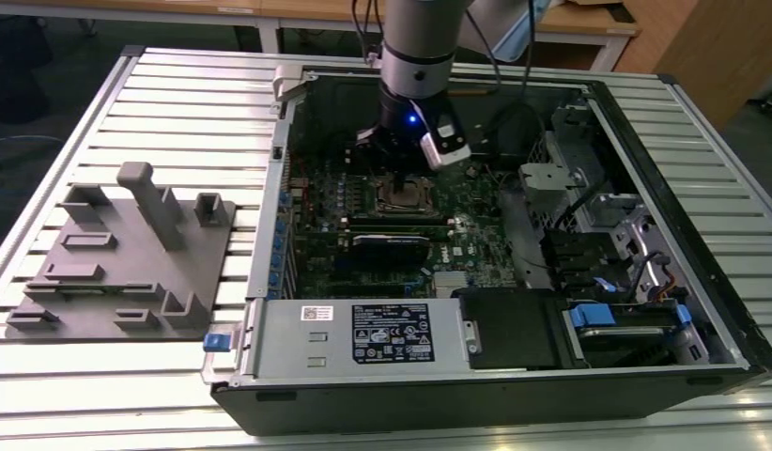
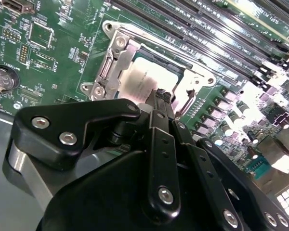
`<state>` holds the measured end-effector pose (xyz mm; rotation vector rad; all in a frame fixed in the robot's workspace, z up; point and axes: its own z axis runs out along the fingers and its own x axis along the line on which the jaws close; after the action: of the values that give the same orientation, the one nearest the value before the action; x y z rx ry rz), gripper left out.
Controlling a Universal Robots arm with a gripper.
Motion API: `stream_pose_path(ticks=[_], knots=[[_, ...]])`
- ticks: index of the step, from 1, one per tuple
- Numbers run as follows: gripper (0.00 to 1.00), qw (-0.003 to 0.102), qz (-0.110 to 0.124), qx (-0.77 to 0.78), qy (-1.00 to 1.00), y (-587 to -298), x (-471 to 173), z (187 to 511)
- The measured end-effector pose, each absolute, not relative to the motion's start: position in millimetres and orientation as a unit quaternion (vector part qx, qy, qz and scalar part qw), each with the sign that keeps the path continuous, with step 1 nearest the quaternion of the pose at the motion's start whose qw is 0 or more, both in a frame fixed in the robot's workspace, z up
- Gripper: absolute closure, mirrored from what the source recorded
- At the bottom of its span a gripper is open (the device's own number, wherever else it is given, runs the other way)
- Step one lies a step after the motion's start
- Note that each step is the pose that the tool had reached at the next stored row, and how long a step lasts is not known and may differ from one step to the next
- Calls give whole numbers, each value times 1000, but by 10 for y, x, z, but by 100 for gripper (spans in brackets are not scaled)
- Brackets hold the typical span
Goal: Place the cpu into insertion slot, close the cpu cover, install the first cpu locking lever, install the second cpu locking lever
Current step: 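Close the cpu cover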
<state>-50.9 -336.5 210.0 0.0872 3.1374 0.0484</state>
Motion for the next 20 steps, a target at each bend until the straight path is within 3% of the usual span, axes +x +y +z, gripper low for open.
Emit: stream_pose_path(ticks=[20], knots=[[89,1,15,28,999,-3365,-641,2087]])
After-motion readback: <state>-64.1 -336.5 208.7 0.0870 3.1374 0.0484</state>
